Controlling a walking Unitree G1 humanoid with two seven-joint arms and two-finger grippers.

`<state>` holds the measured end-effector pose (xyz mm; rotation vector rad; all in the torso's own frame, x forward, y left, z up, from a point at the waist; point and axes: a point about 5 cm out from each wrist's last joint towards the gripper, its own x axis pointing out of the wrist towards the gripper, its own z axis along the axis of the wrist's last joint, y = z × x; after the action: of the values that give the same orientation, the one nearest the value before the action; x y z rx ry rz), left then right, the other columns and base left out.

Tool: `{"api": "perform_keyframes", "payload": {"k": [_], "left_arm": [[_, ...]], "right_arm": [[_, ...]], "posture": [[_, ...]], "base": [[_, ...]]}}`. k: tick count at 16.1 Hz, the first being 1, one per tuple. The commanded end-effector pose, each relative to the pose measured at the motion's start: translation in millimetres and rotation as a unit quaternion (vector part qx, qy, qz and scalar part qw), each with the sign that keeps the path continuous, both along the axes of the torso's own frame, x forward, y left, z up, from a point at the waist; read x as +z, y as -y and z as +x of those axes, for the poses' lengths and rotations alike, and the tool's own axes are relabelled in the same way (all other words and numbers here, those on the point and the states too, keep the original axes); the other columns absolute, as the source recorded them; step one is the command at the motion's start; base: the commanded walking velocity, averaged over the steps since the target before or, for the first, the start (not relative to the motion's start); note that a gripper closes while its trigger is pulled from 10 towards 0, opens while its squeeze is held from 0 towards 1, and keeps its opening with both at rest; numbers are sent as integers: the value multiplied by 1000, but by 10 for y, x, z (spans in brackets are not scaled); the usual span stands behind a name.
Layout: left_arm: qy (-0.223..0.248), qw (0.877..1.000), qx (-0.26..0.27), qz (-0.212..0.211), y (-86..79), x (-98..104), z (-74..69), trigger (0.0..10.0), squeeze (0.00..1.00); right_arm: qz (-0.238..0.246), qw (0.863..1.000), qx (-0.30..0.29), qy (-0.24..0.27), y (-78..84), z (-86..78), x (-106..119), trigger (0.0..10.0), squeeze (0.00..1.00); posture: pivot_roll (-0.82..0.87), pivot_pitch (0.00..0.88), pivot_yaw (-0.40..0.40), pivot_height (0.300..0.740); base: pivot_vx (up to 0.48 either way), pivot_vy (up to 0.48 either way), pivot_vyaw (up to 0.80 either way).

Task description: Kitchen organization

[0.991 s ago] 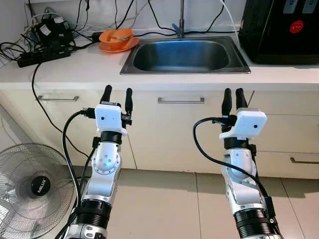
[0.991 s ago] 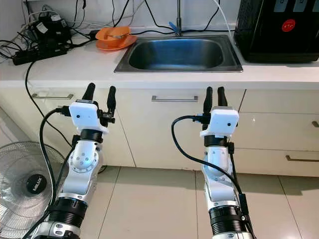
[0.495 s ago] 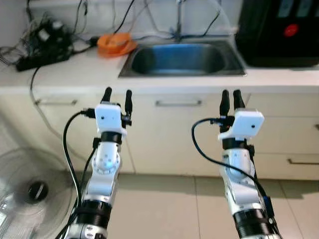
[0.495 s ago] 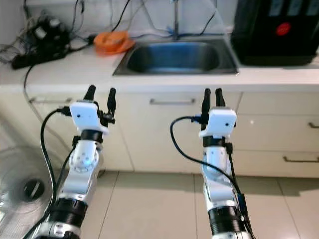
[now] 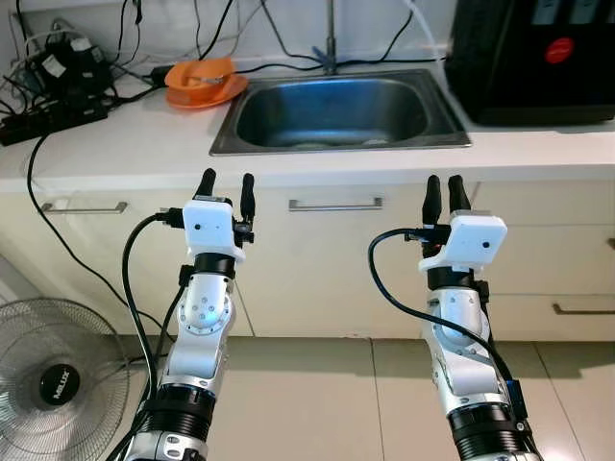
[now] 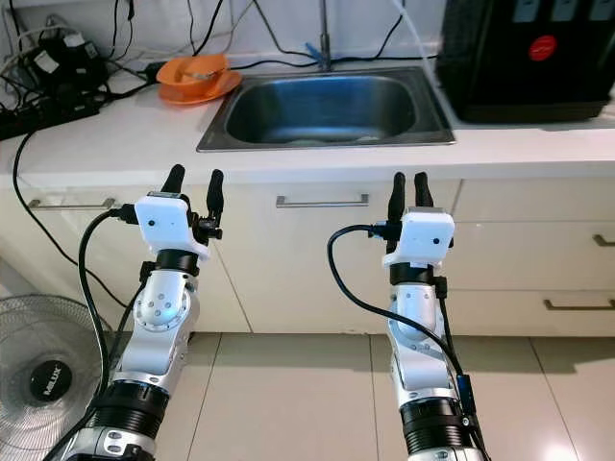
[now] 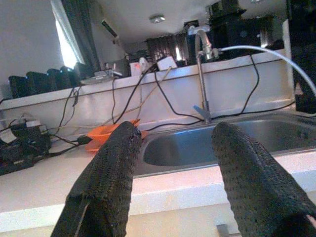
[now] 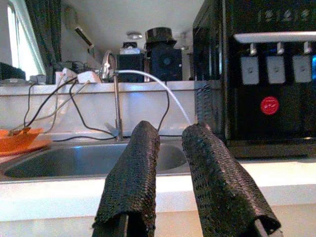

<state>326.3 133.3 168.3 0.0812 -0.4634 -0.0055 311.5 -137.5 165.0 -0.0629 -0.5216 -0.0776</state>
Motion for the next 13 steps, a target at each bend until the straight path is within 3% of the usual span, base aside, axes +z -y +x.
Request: {"api": "perform_keyframes", "payload": {"k": [1, 13], "left_arm": [[1, 1000, 12, -6, -45, 26, 3, 10000, 0], [12, 1000, 14, -7, -51, 100, 11, 10000, 0]], "right_arm": [[3, 1000, 7, -4, -35, 27, 10, 10000, 0], [6, 1000, 9, -4, -51, 33, 14, 10000, 0]], "posture": [[-2, 0, 102, 740], [1, 1, 100, 740]], "base": [[401, 0, 0], [428, 0, 0]]}}
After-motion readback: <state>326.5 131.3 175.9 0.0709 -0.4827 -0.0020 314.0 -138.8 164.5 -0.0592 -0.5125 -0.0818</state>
